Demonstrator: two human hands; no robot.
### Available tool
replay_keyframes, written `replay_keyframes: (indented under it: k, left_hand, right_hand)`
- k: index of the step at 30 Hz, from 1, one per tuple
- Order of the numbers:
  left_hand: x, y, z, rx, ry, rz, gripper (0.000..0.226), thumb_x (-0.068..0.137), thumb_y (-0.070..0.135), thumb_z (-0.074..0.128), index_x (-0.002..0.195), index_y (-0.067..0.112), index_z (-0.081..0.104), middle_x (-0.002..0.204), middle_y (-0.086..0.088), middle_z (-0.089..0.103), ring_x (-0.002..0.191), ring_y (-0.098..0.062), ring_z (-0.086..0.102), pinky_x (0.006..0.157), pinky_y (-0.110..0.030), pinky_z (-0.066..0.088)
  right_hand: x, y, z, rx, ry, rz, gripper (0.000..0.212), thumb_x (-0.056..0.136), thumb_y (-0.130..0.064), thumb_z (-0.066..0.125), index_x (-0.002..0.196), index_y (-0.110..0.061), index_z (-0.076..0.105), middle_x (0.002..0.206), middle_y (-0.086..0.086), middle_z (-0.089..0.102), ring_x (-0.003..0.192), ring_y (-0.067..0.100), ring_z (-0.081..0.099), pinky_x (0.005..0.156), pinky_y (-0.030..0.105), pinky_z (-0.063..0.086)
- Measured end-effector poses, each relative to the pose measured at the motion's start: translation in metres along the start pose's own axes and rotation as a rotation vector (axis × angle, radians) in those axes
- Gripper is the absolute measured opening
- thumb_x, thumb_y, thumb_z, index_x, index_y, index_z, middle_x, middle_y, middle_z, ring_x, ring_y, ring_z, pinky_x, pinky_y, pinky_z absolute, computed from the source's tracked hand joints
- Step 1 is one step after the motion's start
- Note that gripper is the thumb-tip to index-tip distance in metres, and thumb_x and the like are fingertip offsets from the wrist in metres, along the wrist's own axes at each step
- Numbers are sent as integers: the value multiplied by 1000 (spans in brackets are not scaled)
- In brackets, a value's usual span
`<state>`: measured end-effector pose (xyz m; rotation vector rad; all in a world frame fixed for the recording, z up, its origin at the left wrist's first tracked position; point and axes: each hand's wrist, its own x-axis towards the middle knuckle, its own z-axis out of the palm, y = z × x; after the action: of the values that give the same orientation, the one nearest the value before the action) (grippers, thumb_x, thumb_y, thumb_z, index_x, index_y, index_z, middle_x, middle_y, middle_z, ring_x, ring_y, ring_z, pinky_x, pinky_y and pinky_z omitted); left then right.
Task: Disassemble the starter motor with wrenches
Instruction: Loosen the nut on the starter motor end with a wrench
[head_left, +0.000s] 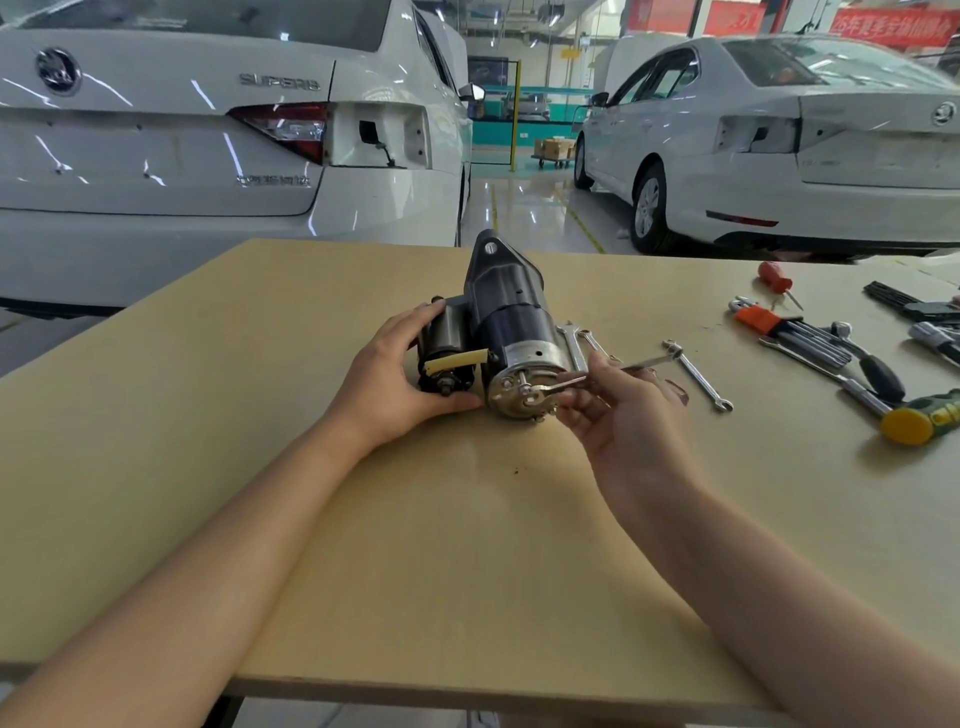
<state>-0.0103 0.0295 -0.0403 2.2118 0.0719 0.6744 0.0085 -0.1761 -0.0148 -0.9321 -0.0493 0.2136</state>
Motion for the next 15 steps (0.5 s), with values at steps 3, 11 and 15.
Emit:
replay_keyframes:
  k: [3, 11, 15]
  left_hand:
    - [0, 0, 0, 4, -1, -2, 101, 57, 26, 93, 145, 25, 42, 140, 7, 46, 124, -6, 43, 110, -40, 39]
    - [0, 1, 0, -9, -1, -6, 101, 57, 24, 93, 145, 24, 43, 135, 10, 45, 123, -5, 44, 109, -40, 40]
    - [0, 2, 1, -29, -2, -14, 99, 57, 22, 93, 143, 29, 44, 133, 11, 46, 122, -6, 45, 109, -37, 40]
  right_hand:
    - [1, 2, 1, 63, -7, 32, 7, 96, -3, 52, 103, -3, 50, 58, 8, 61, 44, 14, 59, 47, 23, 51]
    - [-4, -1, 3, 1, -34, -49, 3, 96, -2, 51, 98, -1, 52, 64, 12, 62, 50, 19, 64, 51, 27, 54]
    - [-12, -2, 14, -782, -252, -780, 14, 92, -8, 58, 80, -14, 52, 68, 7, 58, 58, 23, 57, 53, 33, 47]
